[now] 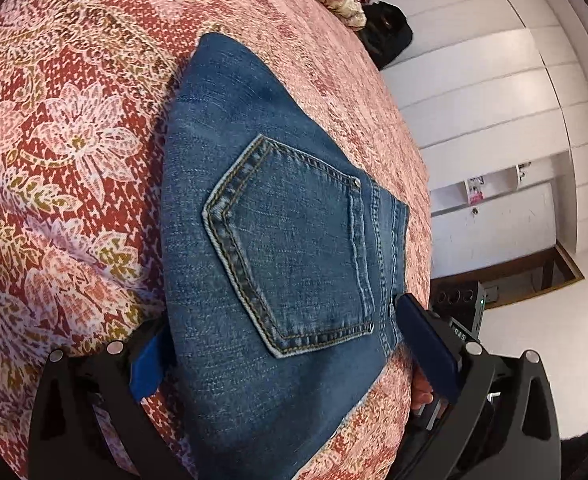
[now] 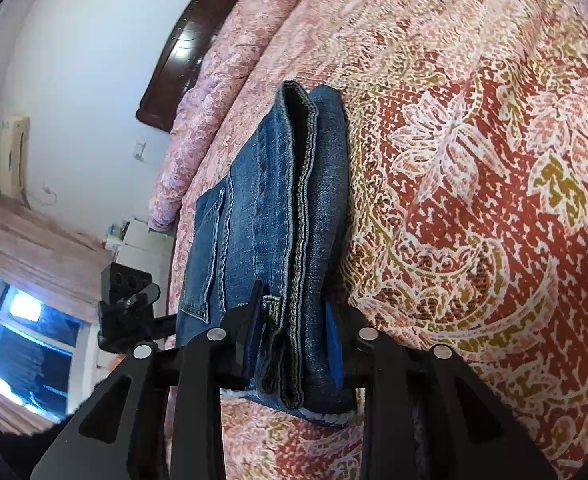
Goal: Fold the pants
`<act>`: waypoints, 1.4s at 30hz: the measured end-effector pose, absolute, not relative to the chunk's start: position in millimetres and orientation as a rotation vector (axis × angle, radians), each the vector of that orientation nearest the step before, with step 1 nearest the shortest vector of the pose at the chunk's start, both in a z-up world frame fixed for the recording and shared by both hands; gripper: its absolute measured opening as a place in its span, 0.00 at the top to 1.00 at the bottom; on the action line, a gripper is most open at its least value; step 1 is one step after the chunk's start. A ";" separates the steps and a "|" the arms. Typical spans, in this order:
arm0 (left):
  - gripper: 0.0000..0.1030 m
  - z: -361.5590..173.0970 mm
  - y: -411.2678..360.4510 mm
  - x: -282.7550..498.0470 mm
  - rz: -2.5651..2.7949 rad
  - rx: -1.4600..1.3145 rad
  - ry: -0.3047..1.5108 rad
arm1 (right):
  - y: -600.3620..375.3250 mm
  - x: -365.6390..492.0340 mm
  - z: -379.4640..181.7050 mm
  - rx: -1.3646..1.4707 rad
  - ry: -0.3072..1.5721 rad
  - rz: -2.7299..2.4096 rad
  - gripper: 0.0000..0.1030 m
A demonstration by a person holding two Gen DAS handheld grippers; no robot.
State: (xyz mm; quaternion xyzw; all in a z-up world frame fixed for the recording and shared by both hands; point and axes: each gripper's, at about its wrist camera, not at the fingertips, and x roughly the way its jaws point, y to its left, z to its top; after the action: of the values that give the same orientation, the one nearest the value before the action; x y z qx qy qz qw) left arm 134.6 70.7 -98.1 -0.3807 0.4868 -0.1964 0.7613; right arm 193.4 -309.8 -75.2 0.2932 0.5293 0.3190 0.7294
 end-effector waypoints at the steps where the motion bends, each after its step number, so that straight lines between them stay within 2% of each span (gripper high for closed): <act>1: 0.03 -97.0 74.3 127.7 -0.419 -0.802 1.068 | -308.6 195.9 -75.3 0.657 1.180 0.688 0.68; 2: 0.04 -93.8 75.7 125.7 -0.407 -0.756 1.078 | -305.8 197.9 -72.6 0.654 1.194 0.674 0.68; 3: 0.10 -90.1 67.3 126.5 -0.380 -0.675 1.093 | -302.4 198.8 -70.2 0.625 1.199 0.667 0.68; 4: 0.24 -88.6 62.9 126.2 -0.353 -0.632 1.103 | -298.2 199.3 -67.2 0.581 1.199 0.665 0.72; 5: 0.32 -87.0 62.6 125.1 -0.308 -0.595 1.115 | -297.0 199.4 -65.8 0.567 1.200 0.663 0.73; 6: 0.52 -86.4 65.6 123.2 -0.285 -0.596 1.119 | -296.2 199.8 -63.8 0.566 1.203 0.664 0.76; 7: 0.65 -86.7 74.9 120.6 -0.281 -0.648 1.112 | -292.5 200.0 -58.5 0.537 1.200 0.666 0.77; 10: 0.80 -77.1 81.1 116.2 -0.275 -0.665 1.074 | -274.5 197.8 -33.5 0.383 1.165 0.677 0.79; 12: 0.85 -62.0 76.1 115.0 -0.294 -0.644 1.032 | -264.2 197.5 -10.3 0.322 1.123 0.704 0.79; 15: 0.85 -43.4 73.9 117.0 -0.303 -0.625 0.982 | -250.5 200.4 16.8 0.244 1.063 0.739 0.79; 22: 0.85 2.3 94.7 123.5 -0.296 -0.618 0.822 | -232.8 228.7 52.2 0.256 0.944 0.805 0.79; 27: 0.84 -8.5 123.2 137.9 -0.247 -0.639 0.819 | -226.9 253.7 28.5 0.308 0.949 0.780 0.79; 30: 0.82 -40.9 126.8 150.2 -0.193 -0.639 0.923 | -220.3 265.7 -15.5 0.314 1.052 0.721 0.79; 32: 0.72 -68.0 128.0 153.7 -0.139 -0.635 1.011 | -220.7 263.6 -46.8 0.269 1.124 0.656 0.79; 33: 0.54 -75.7 129.9 149.1 -0.113 -0.645 1.006 | -226.2 261.4 -56.8 0.290 1.125 0.652 0.77; 34: 0.44 -77.7 130.9 144.4 -0.099 -0.659 0.997 | -234.8 260.0 -63.2 0.353 1.121 0.646 0.77; 35: 0.41 -77.8 133.1 141.0 -0.080 -0.678 0.986 | -240.5 261.0 -67.5 0.419 1.128 0.646 0.77; 37: 0.27 -69.1 131.3 135.6 0.041 -0.613 0.992 | -237.2 262.6 -65.1 0.389 1.128 0.642 0.74; 39: 0.25 -50.7 126.7 125.2 0.140 -0.525 0.944 | -233.2 263.8 -56.5 0.338 1.134 0.616 0.70; 42: 0.13 -11.1 109.9 104.0 0.150 -0.475 0.826 | -242.0 255.0 -36.6 0.316 1.077 0.532 0.69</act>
State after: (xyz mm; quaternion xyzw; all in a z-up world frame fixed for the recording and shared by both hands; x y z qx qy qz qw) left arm 104.0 109.9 -11.1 -0.2283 0.3973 0.0721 0.8859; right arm 255.0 -242.0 -36.6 0.1482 0.5043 0.2493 0.8133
